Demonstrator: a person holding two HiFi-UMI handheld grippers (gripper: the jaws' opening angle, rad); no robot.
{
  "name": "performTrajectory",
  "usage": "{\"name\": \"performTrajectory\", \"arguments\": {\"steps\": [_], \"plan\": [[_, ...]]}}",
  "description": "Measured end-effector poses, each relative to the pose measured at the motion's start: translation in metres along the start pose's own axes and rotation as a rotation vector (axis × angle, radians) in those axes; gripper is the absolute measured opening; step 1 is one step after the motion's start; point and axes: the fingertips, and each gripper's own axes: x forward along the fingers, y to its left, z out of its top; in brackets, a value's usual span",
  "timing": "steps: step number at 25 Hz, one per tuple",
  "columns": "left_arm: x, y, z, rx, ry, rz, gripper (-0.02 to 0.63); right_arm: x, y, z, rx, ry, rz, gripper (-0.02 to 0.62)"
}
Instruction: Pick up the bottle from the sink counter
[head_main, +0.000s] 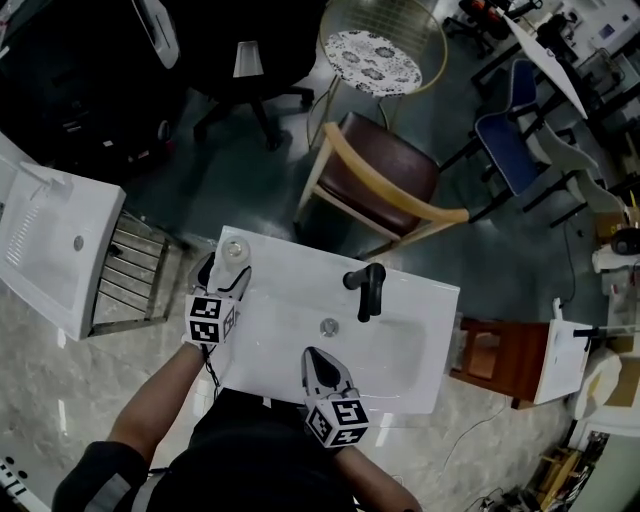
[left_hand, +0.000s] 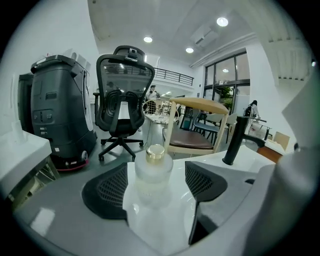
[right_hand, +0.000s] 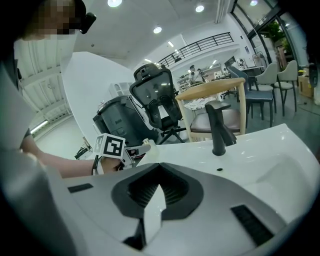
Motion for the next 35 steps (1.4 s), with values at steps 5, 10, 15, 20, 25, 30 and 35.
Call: {"name": "performTrajectory", "arguments": {"steps": [5,10,15,20,25,30,35], "plan": [[0.023,0.005,-0.003,0.007,0.022,0.005,0.351,0.000,-0.004,-0.002,0.012,0.000,-0.017,0.008],[0.037,0.009,-0.009,0.011,0.043,-0.005,0.353,-0.002,-0.008,-0.005,0.026,0.001,-0.036,0.008],[0.050,0.007,-0.014,0.032,0.056,-0.021,0.353,-0.006,-0.012,-0.008,0.028,0.004,-0.059,0.008],[0.054,0.006,-0.012,0.048,0.056,-0.001,0.351,-0.012,-0.017,-0.007,0.040,-0.004,-0.082,0.008],[0.055,0.006,-0.013,0.067,0.062,-0.003,0.339,-0.012,-0.015,-0.008,0.045,-0.005,-0.075,0.008],[0.052,0.004,-0.014,0.076,0.081,-0.026,0.337,-0.011,-0.013,-0.008,0.045,0.000,-0.066,0.008],[0.037,0.000,-0.017,0.082,0.086,-0.046,0.337,-0.009,-0.006,-0.010,0.032,0.004,-0.045,0.008]]}}
